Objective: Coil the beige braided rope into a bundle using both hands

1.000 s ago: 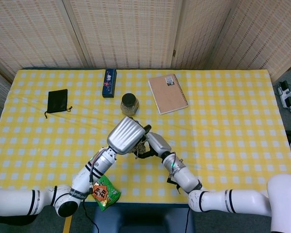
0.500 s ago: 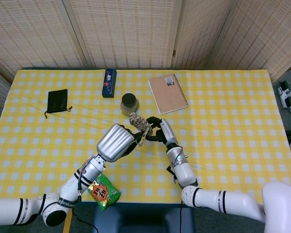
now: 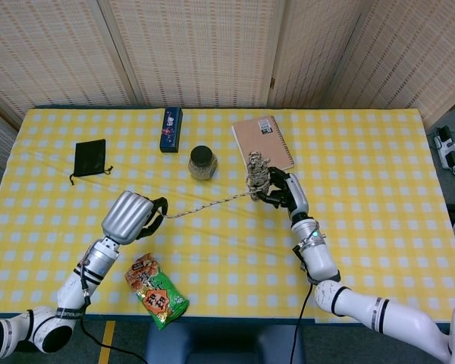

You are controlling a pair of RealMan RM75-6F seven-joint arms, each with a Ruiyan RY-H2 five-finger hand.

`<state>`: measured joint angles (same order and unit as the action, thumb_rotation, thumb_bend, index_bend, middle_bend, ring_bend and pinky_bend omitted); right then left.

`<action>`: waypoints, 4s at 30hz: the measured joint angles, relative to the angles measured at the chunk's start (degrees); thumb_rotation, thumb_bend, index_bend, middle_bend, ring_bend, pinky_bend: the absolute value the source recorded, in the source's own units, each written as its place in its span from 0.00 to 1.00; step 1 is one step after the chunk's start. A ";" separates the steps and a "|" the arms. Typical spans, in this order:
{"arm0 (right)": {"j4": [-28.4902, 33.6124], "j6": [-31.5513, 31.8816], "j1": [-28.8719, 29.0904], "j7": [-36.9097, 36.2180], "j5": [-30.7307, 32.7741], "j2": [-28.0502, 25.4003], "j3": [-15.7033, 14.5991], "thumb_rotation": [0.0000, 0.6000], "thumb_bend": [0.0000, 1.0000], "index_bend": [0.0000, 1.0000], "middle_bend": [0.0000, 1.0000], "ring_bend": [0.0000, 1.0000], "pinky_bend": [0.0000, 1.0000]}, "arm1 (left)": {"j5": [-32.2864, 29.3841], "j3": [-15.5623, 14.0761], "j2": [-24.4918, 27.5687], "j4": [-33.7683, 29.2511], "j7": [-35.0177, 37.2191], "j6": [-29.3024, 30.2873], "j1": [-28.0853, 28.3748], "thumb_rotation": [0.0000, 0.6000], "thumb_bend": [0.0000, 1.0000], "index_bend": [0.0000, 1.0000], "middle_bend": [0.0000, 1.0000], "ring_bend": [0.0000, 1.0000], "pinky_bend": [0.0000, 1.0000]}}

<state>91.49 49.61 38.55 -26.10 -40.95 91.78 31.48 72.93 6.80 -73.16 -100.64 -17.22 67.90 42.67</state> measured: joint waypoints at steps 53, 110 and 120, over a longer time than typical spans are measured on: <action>-2.62 -1.12 2.06 5.60 -36.20 -0.48 -15.50 1.00 0.41 0.99 0.85 0.91 0.86 | -15.89 9.18 0.65 -1.61 -19.82 -9.40 11.81 1.00 0.56 0.65 0.87 0.82 0.81; -6.89 2.64 7.17 -1.15 -6.42 21.52 5.16 1.00 0.41 1.00 0.87 0.95 0.88 | 0.52 2.37 -6.88 -4.61 -6.79 -3.69 6.90 1.00 0.56 0.65 0.87 0.82 0.81; -5.30 -1.98 3.21 -9.26 -12.30 16.17 5.01 1.00 0.41 1.00 0.87 0.95 0.88 | -0.06 2.84 -4.92 -2.15 0.80 -3.84 4.32 1.00 0.56 0.65 0.87 0.82 0.81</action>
<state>86.19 47.64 41.76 -35.36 -53.24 107.95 36.50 72.88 9.64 -78.09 -102.80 -16.42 64.06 46.99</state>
